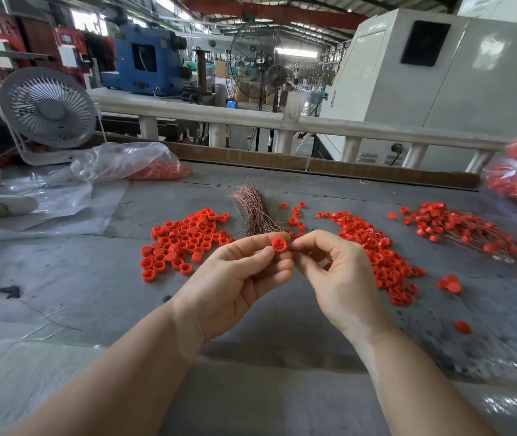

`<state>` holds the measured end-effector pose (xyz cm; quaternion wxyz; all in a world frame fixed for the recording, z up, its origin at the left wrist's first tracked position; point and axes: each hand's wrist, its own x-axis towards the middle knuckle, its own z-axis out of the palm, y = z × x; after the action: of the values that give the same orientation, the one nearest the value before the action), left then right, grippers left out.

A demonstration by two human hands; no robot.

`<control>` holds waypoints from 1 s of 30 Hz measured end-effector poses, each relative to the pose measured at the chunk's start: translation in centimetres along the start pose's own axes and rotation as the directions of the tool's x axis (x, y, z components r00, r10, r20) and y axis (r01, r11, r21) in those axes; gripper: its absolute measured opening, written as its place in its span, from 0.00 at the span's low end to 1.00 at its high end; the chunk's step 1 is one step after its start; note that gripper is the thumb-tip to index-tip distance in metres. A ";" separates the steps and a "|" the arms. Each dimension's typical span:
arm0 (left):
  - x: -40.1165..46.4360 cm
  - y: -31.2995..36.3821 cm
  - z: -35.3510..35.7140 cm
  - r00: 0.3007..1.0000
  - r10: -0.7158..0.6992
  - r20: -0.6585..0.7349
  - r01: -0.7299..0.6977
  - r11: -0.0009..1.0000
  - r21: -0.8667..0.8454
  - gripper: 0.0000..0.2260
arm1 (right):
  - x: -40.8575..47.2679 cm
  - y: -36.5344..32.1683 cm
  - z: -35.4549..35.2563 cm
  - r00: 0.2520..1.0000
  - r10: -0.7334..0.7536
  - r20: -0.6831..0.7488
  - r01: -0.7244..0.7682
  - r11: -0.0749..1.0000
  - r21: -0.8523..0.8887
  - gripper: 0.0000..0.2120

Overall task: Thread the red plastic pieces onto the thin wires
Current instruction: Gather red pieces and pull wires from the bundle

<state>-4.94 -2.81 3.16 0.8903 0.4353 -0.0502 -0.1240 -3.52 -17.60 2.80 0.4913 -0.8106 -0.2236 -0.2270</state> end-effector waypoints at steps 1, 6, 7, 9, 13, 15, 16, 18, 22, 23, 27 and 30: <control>0.0 0.0 0.0 1.000 -0.003 0.002 0.003 1.000 -0.002 0.11 | 0.0 0.0 0.0 1.000 0.001 -0.001 -0.001 1.000 -0.003 0.07; -0.2 0.2 0.1 1.000 -0.011 0.016 0.011 1.000 -0.008 0.11 | 0.0 0.0 0.0 1.000 0.004 0.001 -0.004 1.000 -0.006 0.09; -0.2 0.2 0.1 1.000 -0.010 0.017 0.010 1.000 -0.005 0.11 | 0.0 0.0 0.0 1.000 0.005 0.002 -0.005 1.000 -0.005 0.08; -0.2 0.2 0.1 1.000 -0.007 0.017 0.007 1.000 0.002 0.10 | 0.0 0.0 0.0 1.000 0.005 0.006 -0.005 1.000 0.001 0.08; -0.2 0.2 0.0 1.000 -0.008 0.012 0.008 1.000 0.011 0.10 | 0.0 -0.1 0.0 1.000 -0.008 0.005 0.008 1.000 -0.012 0.09; -0.2 0.2 0.0 1.000 -0.010 0.010 0.009 1.000 0.012 0.10 | 0.0 -0.1 0.0 1.000 -0.011 0.003 0.011 1.000 -0.018 0.09; -0.2 0.2 0.0 1.000 -0.010 0.011 0.010 1.000 0.010 0.11 | 0.0 -0.1 0.0 1.000 -0.012 0.003 0.012 1.000 -0.019 0.09; -0.2 0.2 0.0 1.000 -0.013 0.012 0.013 1.000 0.003 0.11 | 0.0 0.0 0.0 1.000 -0.011 0.004 0.011 1.000 -0.018 0.08; -0.2 0.2 0.0 1.000 -0.022 0.007 0.022 1.000 -0.009 0.11 | 0.0 0.0 0.0 1.000 -0.007 0.003 0.007 1.000 -0.021 0.06; -0.2 0.2 0.0 1.000 -0.024 0.007 0.024 1.000 -0.012 0.12 | 0.0 0.0 0.0 1.000 -0.006 0.004 0.006 1.000 -0.019 0.06; -0.2 0.2 -0.1 1.000 -0.025 0.013 0.025 1.000 -0.017 0.12 | 0.0 -0.1 0.0 1.000 -0.009 0.005 0.009 1.000 -0.009 0.07; -0.2 0.1 -0.1 1.000 -0.015 0.015 0.015 1.000 0.000 0.11 | 0.0 -0.2 0.0 1.000 -0.024 0.003 0.024 1.000 0.004 0.06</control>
<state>-5.11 -2.61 3.23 0.8889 0.4348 -0.0538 -0.1339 -3.67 -17.48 2.94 0.4898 -0.8073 -0.2343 -0.2312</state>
